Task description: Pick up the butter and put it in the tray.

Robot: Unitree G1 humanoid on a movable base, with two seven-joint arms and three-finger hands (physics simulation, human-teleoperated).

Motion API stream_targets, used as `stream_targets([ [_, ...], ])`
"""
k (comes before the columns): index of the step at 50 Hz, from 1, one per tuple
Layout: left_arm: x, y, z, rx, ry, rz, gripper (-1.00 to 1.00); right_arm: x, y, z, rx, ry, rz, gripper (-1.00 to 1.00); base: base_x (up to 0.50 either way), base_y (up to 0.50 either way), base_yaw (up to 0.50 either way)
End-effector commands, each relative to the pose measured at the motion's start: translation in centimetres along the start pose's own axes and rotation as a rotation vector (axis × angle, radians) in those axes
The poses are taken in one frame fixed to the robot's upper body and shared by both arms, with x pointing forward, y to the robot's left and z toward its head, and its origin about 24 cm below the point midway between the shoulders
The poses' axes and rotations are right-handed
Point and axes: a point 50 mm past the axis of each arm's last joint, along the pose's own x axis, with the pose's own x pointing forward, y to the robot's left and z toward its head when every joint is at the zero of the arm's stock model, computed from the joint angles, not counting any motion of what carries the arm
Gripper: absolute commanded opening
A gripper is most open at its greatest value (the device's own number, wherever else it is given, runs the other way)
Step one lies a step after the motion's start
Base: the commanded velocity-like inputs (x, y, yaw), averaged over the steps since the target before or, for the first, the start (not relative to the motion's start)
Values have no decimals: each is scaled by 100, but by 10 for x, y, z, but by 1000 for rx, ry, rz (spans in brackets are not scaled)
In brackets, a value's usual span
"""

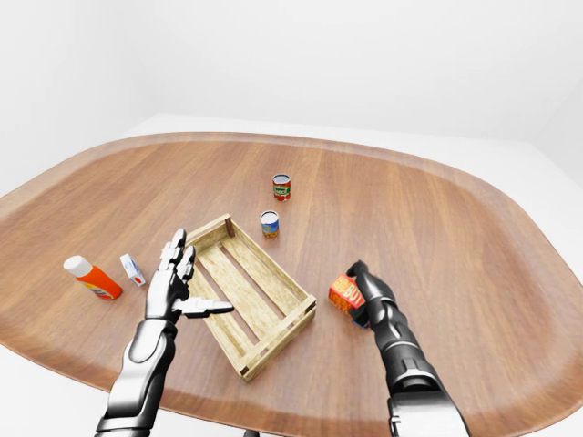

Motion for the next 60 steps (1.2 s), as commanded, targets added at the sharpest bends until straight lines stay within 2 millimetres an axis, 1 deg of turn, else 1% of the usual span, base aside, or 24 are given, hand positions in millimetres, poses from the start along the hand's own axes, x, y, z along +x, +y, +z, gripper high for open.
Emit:
stream_targets([
  [1, -1, 0, 0, -1, 0, -1, 100, 0, -2, -3, 4, 2, -4, -100, 0, 0, 0],
  [4, 0, 0, 0, -1, 1, -1, 100, -1, -4, -3, 7, 1, -8, -100, 0, 0, 0],
  [10, 0, 0, 1, -25, 14, -1, 100, -6, -15, 0, 15, -10, -33, -100, 0, 0, 0],
  [15, 0, 0, 2, -15, 6, 0, 100, -20, -25, 2, 14, -15, -44, -100, 0, 0, 0],
  [18, 1, 1, 3, -15, 6, 0, 100, -30, -33, 7, 5, -50, -56, -100, 0, 0, 0],
  [21, 1, 1, 3, -14, 5, 1, 100, -48, -46, 20, -26, -129, -71, -100, 0, 0, 0],
  [29, 1, 1, 4, -15, 4, 2, 100, -83, -68, 46, -110, -235, -115, -100, 0, 0, 0],
  [31, 1, 1, 4, -16, 3, 3, 100, -95, -78, 59, -142, -280, -142, -100, 0, 0, 0],
  [35, 0, 1, 4, -16, 2, 4, 100, -109, -89, 79, -203, -333, -160, -100, 0, 0, 0],
  [36, 1, 1, 4, -15, 2, 4, 100, -116, -95, 89, -246, -356, -173, -100, 0, 0, 0],
  [41, 1, 2, 4, -16, 2, 4, 100, -131, -108, 115, -293, -431, -266, -100, 0, 0, 0],
  [45, 0, 2, 5, -16, 1, 4, 100, -138, -114, 132, -305, -488, -316, -100, 0, 0, 0],
  [48, 0, 1, 5, -16, 1, 3, 100, -133, -111, 142, -314, -514, -291, -100, 0, 0, 0],
  [54, 0, 1, 5, -16, 0, 3, 100, -130, -109, 161, -321, -569, -281, -100, 0, 0, 0],
  [60, 0, 1, 5, -17, 0, 4, 100, -125, -103, 179, -318, -621, -242, -100, 0, 0, 0],
])
